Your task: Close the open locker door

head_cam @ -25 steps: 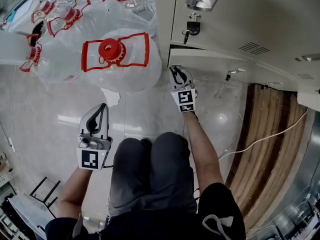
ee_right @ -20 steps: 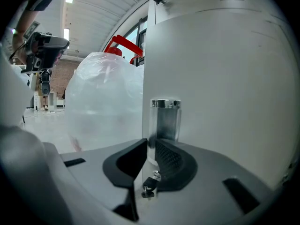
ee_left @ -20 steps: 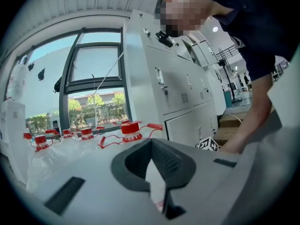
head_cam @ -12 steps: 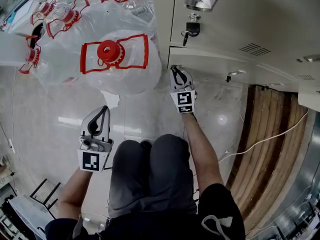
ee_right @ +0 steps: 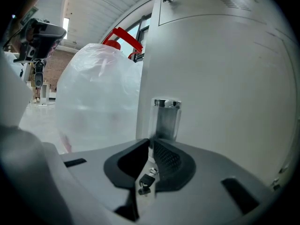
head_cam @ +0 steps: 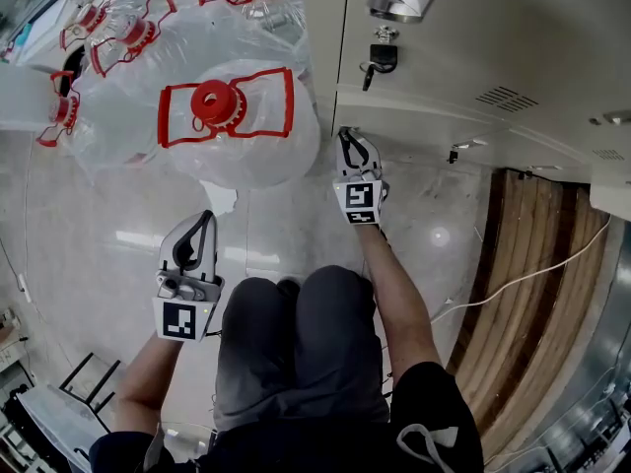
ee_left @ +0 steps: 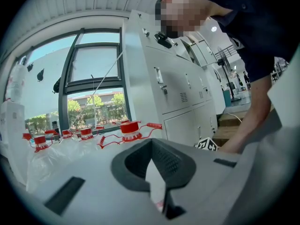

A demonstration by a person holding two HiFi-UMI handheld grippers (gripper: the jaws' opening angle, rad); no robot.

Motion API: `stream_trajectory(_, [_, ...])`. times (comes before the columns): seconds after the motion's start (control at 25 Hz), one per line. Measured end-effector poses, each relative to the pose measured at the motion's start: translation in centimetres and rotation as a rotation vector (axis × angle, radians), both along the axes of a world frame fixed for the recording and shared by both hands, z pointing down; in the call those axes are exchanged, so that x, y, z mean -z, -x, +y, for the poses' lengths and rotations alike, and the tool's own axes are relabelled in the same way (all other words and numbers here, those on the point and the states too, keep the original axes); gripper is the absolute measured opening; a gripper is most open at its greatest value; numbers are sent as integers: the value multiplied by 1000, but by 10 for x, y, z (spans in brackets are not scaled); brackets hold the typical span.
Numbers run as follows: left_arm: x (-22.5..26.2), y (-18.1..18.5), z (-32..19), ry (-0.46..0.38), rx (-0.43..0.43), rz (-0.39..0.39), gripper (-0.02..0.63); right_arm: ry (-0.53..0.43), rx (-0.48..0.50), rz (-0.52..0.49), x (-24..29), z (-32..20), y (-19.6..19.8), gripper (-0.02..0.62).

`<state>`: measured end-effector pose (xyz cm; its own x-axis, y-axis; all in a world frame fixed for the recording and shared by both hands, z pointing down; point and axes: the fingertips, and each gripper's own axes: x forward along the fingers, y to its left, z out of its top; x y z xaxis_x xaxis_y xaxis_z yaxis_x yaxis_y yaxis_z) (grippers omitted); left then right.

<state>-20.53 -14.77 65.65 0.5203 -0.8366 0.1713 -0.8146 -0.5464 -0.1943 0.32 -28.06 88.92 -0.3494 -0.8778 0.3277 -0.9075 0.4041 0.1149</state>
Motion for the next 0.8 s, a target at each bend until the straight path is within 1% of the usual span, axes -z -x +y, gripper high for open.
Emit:
stream_trajectory(0.24, [-1,2,-1,1,8,3,3,6,-36,-47,3,-3,0,23])
stream_trajectory(0.4, [-1,1,-1,-1,3,3,3,13,-70,-46,2,-6,-7,21])
stream_trajectory(0.48, [-2,1,-1,0,0,-2,3,7,-68,-46,2,-7,-7,20])
stream_trajectory(0.52, [-2,1,-1,0,1,0,3,3,-61,-41,2,-7,-6,5])
stream_trajectory(0.6, [-3,1,-1,2,3,3,3,-1,-53,-28,2,-8,-5,-5])
stream_trajectory(0.8, [-1,1,-1,2,-1,0,3,10,-68,-15,-2,-10,-7,-11])
